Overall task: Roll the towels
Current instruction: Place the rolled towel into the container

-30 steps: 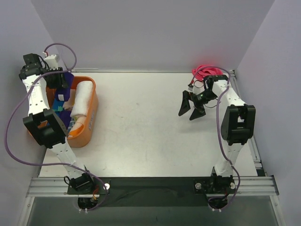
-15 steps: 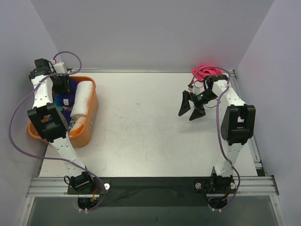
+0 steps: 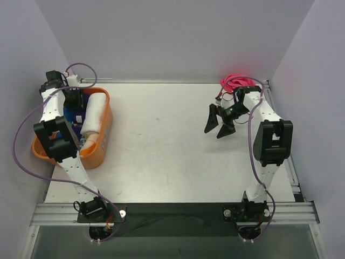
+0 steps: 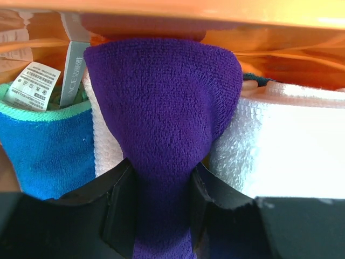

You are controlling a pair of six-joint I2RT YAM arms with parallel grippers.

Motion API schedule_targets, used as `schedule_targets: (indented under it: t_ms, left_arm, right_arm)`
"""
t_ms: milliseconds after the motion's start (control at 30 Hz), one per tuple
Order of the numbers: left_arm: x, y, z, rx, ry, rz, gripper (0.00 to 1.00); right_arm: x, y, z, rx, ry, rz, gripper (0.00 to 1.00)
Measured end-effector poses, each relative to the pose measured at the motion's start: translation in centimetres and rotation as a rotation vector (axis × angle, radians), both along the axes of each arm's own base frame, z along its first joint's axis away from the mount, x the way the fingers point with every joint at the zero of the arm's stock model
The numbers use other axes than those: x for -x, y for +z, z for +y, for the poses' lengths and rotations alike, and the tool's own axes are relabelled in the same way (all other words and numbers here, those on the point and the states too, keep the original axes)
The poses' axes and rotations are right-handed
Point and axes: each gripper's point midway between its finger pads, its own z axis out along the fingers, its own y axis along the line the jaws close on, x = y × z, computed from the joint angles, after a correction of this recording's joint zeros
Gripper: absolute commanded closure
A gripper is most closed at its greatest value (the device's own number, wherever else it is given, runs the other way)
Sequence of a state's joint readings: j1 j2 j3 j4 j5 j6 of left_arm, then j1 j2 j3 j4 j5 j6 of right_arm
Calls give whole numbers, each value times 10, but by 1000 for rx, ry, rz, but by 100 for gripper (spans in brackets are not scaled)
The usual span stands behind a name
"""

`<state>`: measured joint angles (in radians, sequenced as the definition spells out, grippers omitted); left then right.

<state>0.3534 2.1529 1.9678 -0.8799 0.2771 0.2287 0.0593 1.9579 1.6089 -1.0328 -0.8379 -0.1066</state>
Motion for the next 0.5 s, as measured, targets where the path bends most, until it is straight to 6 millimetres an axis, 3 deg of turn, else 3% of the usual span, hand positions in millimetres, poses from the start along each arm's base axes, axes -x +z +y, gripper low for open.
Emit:
schedule_targets:
  t_ms: [67, 400, 433, 500]
  left_arm:
    - [0, 0, 0, -1, -1, -4, 52]
    - [1, 6, -1, -18, -9, -4, 35]
    - [2, 7, -1, -19, -10, -3, 27]
    - [3, 9, -1, -24, -14, 1, 26]
  right_arm:
    - [0, 0, 0, -2, 0, 0, 5]
    - [-1, 2, 0, -16, -5, -1, 5]
    - [-1, 2, 0, -17, -5, -1, 5]
    - [-1, 2, 0, -21, -4, -3, 5]
